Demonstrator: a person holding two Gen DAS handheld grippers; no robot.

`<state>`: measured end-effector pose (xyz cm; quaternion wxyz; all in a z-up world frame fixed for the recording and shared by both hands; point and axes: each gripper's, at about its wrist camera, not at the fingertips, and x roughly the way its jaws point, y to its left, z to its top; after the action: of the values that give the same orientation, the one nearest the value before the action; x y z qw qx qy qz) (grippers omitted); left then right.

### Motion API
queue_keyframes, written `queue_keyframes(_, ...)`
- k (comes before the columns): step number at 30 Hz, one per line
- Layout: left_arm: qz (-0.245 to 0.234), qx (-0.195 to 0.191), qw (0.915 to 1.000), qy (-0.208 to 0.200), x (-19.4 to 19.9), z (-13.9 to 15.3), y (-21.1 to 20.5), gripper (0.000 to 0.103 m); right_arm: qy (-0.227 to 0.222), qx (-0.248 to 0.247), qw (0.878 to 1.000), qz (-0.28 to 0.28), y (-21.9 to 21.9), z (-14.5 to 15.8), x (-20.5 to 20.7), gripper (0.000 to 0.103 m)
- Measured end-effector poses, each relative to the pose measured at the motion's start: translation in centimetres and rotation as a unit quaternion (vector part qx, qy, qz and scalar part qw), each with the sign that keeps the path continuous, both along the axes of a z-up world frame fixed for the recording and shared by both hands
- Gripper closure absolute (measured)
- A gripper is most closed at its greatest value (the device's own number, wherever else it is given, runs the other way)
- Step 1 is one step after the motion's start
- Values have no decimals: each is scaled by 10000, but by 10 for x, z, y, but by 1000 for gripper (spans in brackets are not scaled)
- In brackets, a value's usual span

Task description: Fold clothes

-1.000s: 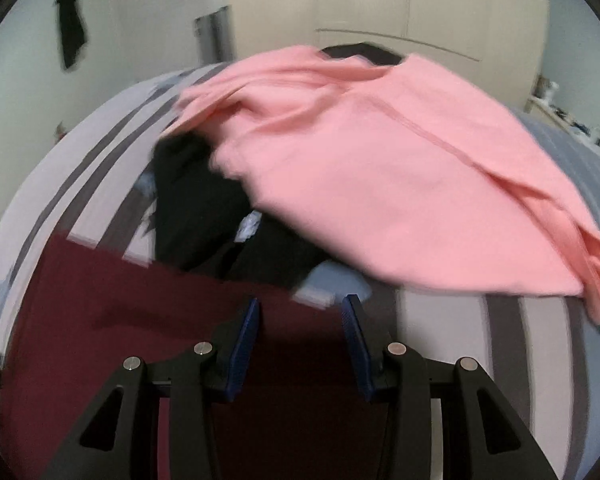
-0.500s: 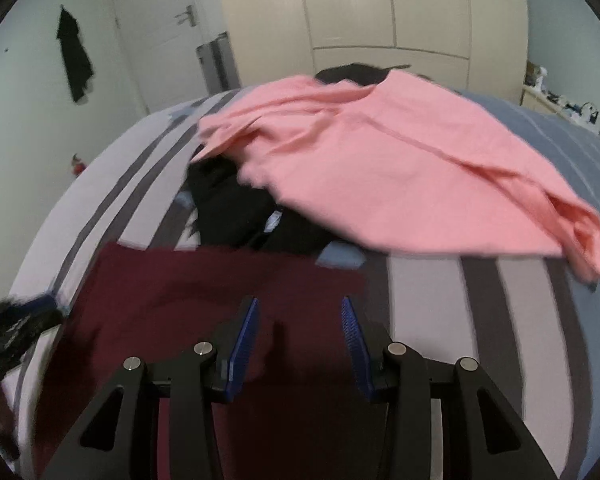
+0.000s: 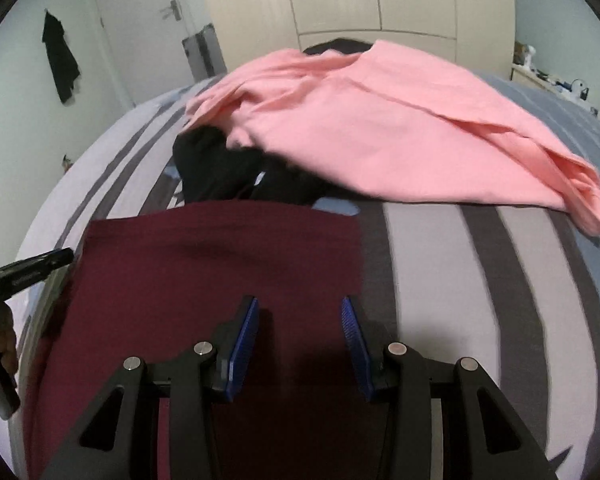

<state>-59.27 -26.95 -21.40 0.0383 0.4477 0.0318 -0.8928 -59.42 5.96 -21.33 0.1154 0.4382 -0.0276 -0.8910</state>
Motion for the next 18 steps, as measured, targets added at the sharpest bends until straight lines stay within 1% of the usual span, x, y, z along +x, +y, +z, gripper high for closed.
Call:
queue_keyframes(2, -282, -83, 9995, 106, 14, 9, 6, 79, 118, -15, 9999, 58, 6, 7, 14, 64)
queue_keyframes(5, -958, -149, 9950, 229, 26, 17, 34, 79, 260, 50, 9993, 256, 8, 16, 42, 63)
queue_keyframes(7, -1248, -139, 9918, 216, 16, 16, 54, 79, 237, 18, 9993, 296, 7, 17, 59, 62)
queue_keyframes(8, -1297, -126, 9912, 220, 9, 16, 63, 79, 197, -5, 9993, 313, 6, 16, 68, 62)
queue_keyframes(10, -1184, 14, 9928, 196, -11, 13, 72, 79, 95, -79, 9995, 307, 1, 14, 88, 62)
queue_keyframes(11, -1060, 38, 9943, 83, -25, 7, 72, 79, 30, -139, 9994, 309, -1, 13, 96, 62)
queue_keyframes(12, -911, -7, 9958, -81, -38, 0, 71, 79, -20, -186, 9994, 295, -4, 11, 102, 62)
queue_keyframes(13, -747, -153, 9967, -282, -47, -9, 66, 79, -83, -254, 9992, 302, -6, 11, 111, 62)
queue_keyframes(15, -507, -327, 9971, -455, -57, -19, 55, 77, -106, -245, 9990, 345, -11, 8, 128, 62)
queue_keyframes(16, -393, -262, 9981, -405, -58, -16, 46, 73, -119, -246, 9990, 348, -10, 7, 133, 62)
queue_keyframes(18, -292, -185, 9991, -254, -52, -5, 38, 73, -146, -248, 9990, 354, -7, 5, 143, 62)
